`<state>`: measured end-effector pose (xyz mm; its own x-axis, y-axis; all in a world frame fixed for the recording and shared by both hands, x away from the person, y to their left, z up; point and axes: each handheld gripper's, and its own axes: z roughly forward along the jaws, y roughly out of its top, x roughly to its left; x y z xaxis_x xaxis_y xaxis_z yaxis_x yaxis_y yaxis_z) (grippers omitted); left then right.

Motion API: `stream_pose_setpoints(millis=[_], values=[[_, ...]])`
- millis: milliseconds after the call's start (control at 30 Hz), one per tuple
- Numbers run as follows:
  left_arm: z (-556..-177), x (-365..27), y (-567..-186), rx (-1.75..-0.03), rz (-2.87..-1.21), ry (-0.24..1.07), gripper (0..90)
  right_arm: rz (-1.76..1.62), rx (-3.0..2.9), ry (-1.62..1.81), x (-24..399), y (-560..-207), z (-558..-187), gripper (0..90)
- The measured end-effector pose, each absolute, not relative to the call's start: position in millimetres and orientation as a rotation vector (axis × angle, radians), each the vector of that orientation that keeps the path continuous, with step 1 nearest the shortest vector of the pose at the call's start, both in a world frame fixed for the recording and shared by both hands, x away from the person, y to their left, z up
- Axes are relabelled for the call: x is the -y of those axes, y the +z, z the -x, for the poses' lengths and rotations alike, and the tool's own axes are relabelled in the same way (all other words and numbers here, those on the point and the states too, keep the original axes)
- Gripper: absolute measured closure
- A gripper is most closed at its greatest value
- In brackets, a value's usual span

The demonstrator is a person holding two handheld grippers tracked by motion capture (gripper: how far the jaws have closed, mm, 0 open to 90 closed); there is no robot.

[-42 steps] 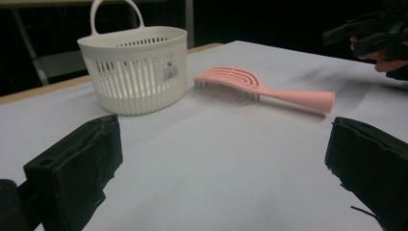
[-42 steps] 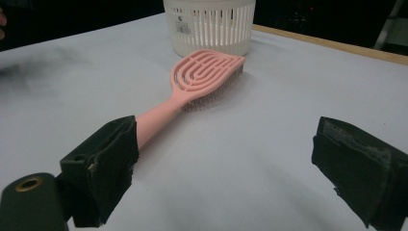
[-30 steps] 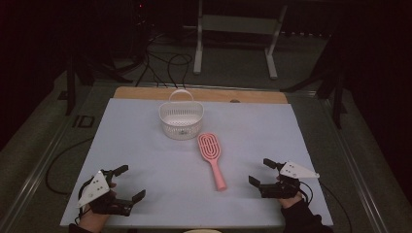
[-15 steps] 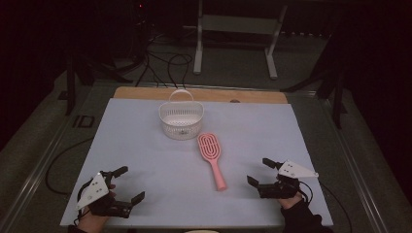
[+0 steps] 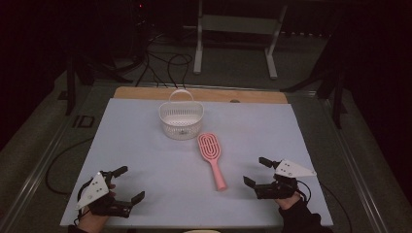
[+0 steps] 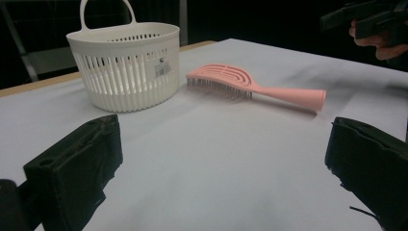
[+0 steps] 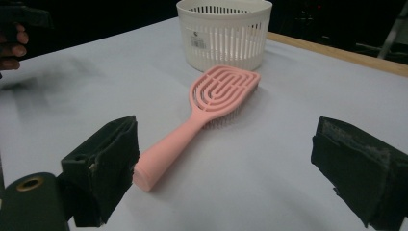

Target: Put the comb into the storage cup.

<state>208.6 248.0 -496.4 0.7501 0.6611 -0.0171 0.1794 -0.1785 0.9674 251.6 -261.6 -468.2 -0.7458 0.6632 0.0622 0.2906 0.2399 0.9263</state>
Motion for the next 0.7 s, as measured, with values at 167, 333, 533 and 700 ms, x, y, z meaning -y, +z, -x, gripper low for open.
stream_pose_setpoints(millis=[167,333,533,700], values=[[-209.0,-248.1,-496.7,-0.666,-1.732,0.49,0.3,-0.848,-2.2,1.516,258.3,-458.4,-257.4,9.2],[-208.8,-248.4,-496.4,-0.668,-1.727,0.49,0.3,-0.821,-2.214,1.533,252.9,-449.5,-266.5,9.2],[-209.3,-248.4,-496.3,-0.666,-1.722,0.485,0.3,-0.752,-2.247,1.569,243.7,-436.8,-276.5,9.2],[-209.5,-248.3,-496.4,-0.665,-1.722,0.484,0.3,-0.706,-2.266,1.577,234.4,-427.7,-282.6,9.3]])
